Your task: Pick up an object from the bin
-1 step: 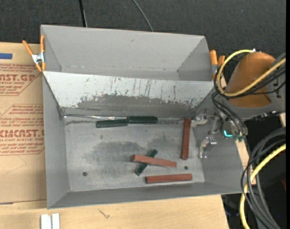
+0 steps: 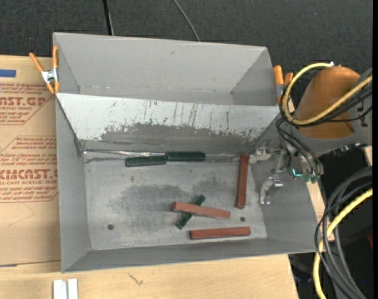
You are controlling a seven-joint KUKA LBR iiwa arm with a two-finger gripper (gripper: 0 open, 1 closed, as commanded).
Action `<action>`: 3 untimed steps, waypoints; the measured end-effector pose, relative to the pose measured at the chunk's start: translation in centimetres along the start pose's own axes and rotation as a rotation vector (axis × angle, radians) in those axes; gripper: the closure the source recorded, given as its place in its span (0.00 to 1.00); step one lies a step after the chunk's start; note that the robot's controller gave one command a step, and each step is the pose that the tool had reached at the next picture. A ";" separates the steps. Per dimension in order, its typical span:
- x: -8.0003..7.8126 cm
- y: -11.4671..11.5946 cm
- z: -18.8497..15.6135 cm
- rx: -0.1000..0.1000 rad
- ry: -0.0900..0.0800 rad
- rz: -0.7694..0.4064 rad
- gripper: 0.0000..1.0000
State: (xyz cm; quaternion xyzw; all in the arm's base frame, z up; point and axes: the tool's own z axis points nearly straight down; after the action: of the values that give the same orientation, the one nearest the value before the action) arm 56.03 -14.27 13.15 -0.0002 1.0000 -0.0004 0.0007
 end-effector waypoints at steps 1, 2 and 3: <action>-3.1 4.6 5.6 -0.001 -0.008 -0.249 1.00; -2.9 4.4 5.8 0.000 -0.003 -0.249 0.00; -2.9 4.4 5.8 0.001 -0.005 -0.249 0.00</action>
Offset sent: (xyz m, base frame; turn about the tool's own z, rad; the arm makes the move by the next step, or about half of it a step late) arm 0.0000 0.0000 0.0000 0.0000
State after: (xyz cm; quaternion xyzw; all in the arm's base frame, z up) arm 58.96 -9.87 7.34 -0.1244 0.9922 -0.0008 0.0029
